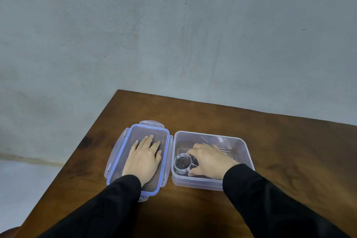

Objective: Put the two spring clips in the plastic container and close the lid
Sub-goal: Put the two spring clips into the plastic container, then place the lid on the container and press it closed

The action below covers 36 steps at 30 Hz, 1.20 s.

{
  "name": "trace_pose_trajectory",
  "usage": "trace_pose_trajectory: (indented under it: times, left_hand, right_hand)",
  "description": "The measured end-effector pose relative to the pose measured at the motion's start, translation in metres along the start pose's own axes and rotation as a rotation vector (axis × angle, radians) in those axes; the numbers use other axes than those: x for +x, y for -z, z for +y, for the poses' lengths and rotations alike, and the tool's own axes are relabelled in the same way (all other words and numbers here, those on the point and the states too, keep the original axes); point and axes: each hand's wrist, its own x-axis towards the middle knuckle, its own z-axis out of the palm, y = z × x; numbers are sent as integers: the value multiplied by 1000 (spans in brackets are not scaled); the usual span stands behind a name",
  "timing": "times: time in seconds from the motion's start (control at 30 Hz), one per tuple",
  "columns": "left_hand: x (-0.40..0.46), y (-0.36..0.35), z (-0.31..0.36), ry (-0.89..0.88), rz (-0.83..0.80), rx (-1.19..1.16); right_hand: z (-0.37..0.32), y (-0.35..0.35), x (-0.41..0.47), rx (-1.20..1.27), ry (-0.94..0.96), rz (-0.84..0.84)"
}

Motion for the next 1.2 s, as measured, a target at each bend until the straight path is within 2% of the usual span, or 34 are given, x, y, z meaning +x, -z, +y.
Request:
trace_pose_trajectory:
  times: [0.47,0.6,0.7,0.83,1.07,1.2]
  left_hand:
    - [-1,1,2,5,-5,-8]
    - [1,2,-2,35,-2,-150]
    - [-3,15,-2,78,76,-301]
    - [-34,33,0,-2,128,-214]
    - [-110,28,-28,-164,-61,-46]
    - [-117,24,-42,-244,-54,-23]
  right_hand:
    - [-8,14,-14,58,-28,-11]
    - [-9,27,-28,187,-50,105]
    - [-13,32,-37,234,-28,213]
    - [-26,26,-42,306,35,305]
    - [-51,-2,-38,340,144,385]
    - [-61,-18,-37,331,156,387]
